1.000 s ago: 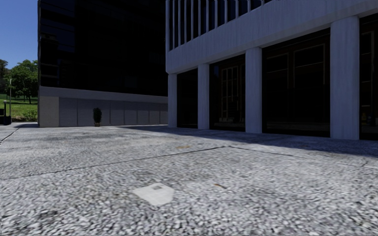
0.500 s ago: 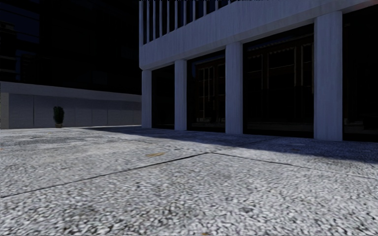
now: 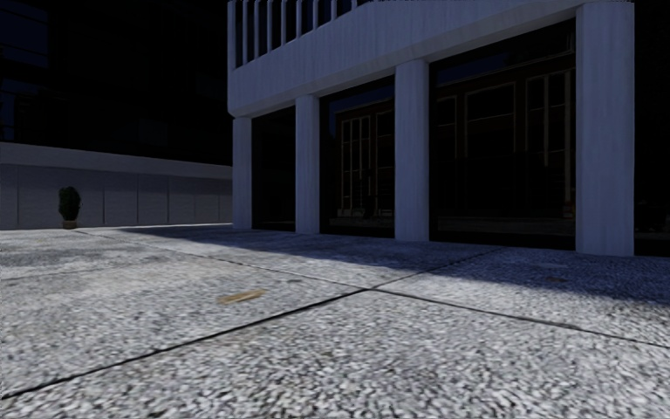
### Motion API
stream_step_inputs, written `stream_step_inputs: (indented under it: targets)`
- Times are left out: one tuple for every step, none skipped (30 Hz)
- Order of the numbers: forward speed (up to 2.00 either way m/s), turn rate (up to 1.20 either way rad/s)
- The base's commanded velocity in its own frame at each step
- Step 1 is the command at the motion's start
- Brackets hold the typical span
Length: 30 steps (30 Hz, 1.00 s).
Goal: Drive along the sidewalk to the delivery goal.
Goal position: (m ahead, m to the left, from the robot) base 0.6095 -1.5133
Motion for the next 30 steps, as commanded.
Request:
stream_step_inputs:
  targets:
    - [2.0,0.0]
    - [2.0,0.0]
    - [2.0,0.0]
    - [2.0,0.0]
    - [2.0,0.0]
    - [2.0,0.0]
    - [2.0,0.0]
    - [2.0,0.0]
    - [2.0,0.0]
    - [2.0,0.0]
    - [2.0,0.0]
    - [2.0,0.0]
    - [2.0,0.0]
    - [2.0,0.0]
    - [2.0,0.0]
    - [2.0,0.0]
    - [2.0,0.0]
    - [2.0,0.0]
    - [2.0,0.0]
    - [2.0,0.0]
    - [2.0,0.0]
    - [1.85,0.0]
    - [1.85,0.0]
    - [1.07,0.0]
    - [0.81,0.0]
    - [0.36,0.0]
    - [0.0,0.0]
    - [0.0,0.0]
    - [0.0,0.0]
    - [0.0,0.0]
